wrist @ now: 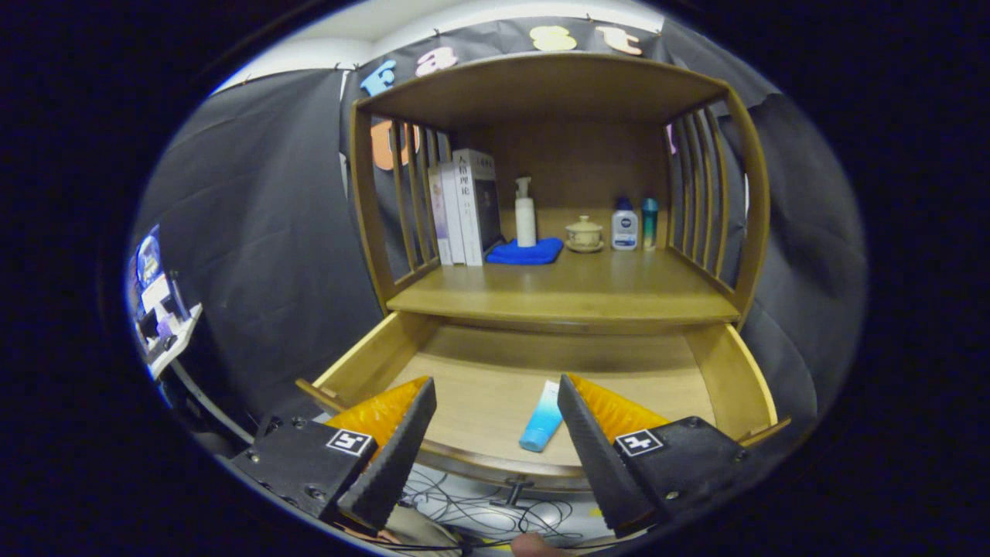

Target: Pull open the drawer, take out the items inside it, and place them on the countertop above the cabinet.

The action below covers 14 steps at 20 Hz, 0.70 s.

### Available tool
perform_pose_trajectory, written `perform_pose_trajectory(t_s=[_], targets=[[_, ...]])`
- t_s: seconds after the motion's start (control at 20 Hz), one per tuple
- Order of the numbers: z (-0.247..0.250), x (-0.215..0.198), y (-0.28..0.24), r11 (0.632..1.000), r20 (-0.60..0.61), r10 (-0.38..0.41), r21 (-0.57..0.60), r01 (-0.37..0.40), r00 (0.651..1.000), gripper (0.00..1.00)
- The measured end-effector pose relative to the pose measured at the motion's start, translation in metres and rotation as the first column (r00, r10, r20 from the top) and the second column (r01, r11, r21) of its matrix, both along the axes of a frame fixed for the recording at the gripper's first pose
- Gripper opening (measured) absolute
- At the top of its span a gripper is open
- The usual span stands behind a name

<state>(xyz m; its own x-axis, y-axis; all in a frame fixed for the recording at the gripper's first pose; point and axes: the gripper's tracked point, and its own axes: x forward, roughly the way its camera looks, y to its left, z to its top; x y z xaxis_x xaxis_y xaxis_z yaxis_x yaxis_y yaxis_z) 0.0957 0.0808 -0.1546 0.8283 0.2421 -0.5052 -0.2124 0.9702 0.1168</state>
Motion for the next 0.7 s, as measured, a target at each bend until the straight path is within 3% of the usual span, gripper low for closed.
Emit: perform_pose_trajectory(t_s=[0.3, 0.7], targets=[[-0.039, 0.036, -0.015, 0.996, -0.237, -0.066, -0.075, 0.049, 0.969, 0.99], [-0.093, 0.057, -0.019, 0.986, -0.478, -0.121, -0.158, 0.051, 0.87, 0.99]])
